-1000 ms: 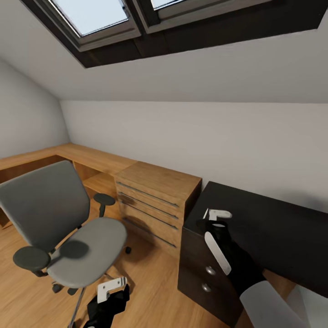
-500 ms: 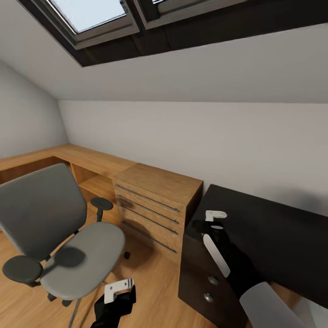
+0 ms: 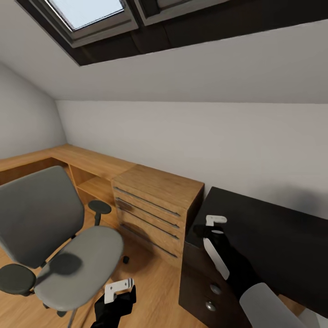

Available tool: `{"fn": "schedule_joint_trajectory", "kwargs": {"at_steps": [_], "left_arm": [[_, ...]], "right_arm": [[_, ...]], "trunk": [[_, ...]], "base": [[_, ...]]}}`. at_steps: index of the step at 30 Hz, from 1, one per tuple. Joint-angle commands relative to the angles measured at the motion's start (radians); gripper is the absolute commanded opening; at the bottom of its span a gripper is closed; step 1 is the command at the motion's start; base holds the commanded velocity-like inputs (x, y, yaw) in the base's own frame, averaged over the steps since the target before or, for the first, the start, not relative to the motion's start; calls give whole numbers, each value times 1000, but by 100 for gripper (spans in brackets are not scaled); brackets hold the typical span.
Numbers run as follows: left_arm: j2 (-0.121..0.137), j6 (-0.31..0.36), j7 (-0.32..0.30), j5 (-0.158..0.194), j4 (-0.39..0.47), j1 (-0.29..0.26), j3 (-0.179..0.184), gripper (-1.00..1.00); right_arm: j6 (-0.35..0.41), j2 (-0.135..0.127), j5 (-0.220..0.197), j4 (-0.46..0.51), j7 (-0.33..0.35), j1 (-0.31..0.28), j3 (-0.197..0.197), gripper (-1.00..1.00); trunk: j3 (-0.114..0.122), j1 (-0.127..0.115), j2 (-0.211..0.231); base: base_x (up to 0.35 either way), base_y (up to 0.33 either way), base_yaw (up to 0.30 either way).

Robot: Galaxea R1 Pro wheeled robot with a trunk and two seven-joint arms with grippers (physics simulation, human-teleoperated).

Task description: In the bedroom, organize the workspace by keeping the computer under the desk, ensuring the monitor is on the desk, placing the keyboard on the desk next to the monitor, placing the mouse on the desk next to the keyboard, moving the folder from the swivel chair onto the desk next to the mouse, stacking the notebook on top of the folder with the pen on top of the notebook, and positioning the swivel chair next to the desk.

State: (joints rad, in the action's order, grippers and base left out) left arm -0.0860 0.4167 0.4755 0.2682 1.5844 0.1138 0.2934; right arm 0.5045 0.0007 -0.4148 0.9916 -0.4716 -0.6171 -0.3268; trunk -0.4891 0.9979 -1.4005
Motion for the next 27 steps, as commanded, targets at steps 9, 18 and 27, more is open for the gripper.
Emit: {"fn": "schedule_joint_trajectory", "kwargs": {"at_steps": [9, 18, 27], "left_arm": [[-1, 1, 7, 11, 11, 0, 2, 100], [-3, -1, 8, 12, 25, 0, 3, 100], [-3, -2, 8, 13, 28, 0, 3, 100]], "right_arm": [[0, -5, -10, -80, -9, -4, 1, 100], [0, -7, -12, -121, -9, -7, 3, 100], [-1, -7, -13, -125, -9, -7, 3, 100]], "trunk": [[-1, 0, -1], [-4, 4, -8], [-32, 39, -71]], "base": [[33, 0, 0], [3, 0, 0], [0, 0, 0]]}}
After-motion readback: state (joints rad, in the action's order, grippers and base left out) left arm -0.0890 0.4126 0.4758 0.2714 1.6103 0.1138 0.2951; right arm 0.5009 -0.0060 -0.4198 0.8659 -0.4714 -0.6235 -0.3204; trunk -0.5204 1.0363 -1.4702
